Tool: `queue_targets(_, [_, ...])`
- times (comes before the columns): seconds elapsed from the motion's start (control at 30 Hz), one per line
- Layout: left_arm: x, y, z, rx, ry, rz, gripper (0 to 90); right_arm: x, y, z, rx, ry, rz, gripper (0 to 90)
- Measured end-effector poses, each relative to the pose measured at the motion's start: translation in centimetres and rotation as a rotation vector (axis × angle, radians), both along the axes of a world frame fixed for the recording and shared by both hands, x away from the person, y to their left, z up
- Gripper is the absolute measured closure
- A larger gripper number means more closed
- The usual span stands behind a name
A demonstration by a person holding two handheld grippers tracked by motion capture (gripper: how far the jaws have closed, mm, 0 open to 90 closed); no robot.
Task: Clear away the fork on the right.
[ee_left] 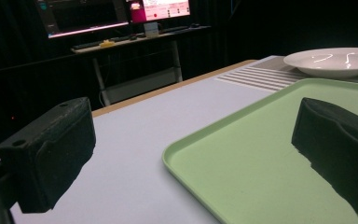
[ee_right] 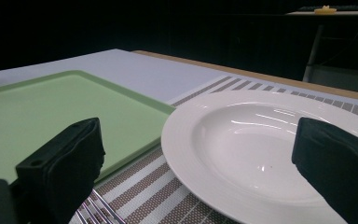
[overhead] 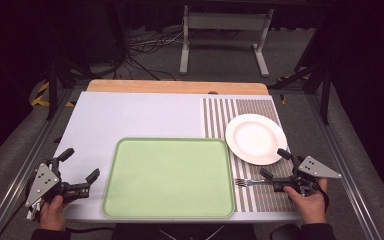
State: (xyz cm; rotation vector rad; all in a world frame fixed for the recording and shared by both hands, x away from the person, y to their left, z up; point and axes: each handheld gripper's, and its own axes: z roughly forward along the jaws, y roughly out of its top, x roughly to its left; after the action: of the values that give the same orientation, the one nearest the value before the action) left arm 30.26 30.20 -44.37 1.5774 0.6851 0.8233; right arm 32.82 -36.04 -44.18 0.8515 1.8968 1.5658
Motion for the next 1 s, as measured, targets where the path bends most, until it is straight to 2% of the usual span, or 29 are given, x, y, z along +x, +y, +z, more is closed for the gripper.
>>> queue_targets(0.6, [0.0,0.22,0.01,-0.011,0.004,0.006,0.3,0.06,-0.1,-0.06,-0.009,0.002,0.0,2.6])
queue_targets(0.83, [-0.04,0.23,-0.02,-0.015,0.006,0.007,0.2,0.19,-0.16,0.16,0.015,-0.002,-0.002,2.4])
queue_targets(0.9, [-0.04,0.24,0.0,-0.012,0.004,0.006,0.3,0.28,-0.19,0.22,0.027,0.011,0.001,2.5])
queue_targets(1.0, [-0.02,0.2,0.0,-0.007,0.006,0.005,0.3,0.42,-0.05,0.38,0.012,0.025,0.004,3.2])
